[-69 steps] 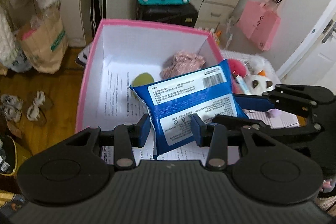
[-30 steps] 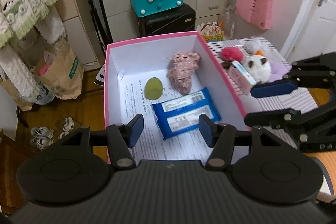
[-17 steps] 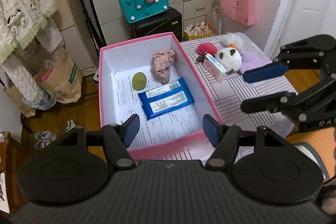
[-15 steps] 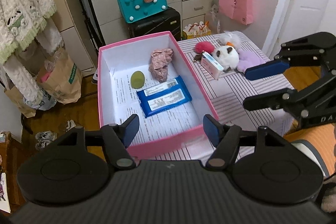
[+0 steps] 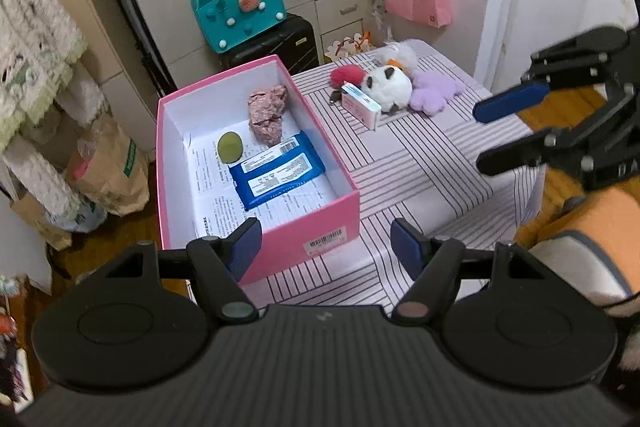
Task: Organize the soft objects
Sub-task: 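Withdraw both grippers from the box toward the plush toys and carton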
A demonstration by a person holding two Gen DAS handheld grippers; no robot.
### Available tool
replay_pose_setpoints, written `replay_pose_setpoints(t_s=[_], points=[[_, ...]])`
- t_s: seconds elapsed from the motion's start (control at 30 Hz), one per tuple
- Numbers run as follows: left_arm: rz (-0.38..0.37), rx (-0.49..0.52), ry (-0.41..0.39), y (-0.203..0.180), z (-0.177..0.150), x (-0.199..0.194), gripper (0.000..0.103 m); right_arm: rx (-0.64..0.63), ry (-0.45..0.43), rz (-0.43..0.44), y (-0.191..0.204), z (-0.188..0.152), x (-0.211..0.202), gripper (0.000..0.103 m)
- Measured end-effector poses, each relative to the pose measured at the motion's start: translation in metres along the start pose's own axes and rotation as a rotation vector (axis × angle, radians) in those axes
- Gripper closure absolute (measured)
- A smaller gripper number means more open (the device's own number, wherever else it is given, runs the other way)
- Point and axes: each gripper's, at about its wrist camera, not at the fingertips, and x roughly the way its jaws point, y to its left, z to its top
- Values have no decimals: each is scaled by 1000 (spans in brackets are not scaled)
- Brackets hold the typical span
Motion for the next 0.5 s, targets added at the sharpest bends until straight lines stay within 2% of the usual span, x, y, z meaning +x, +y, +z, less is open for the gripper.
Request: replay_pose_setpoints(t_s=[0.07, 0.23, 0.37, 0.5], points=[[3, 28, -7, -11, -4, -2, 33, 7, 7, -11, -1, -6, -5, 54], [-50, 78, -14, -32, -11, 1, 32, 18, 6, -52, -2, -24, -18, 52], [-51, 79, -70, -50, -15, 1, 32, 23, -14, -71, -5, -38, -22, 51], [-85, 90, -106, -66, -16, 6, 25, 38, -10, -79, -11, -54, -21, 50]])
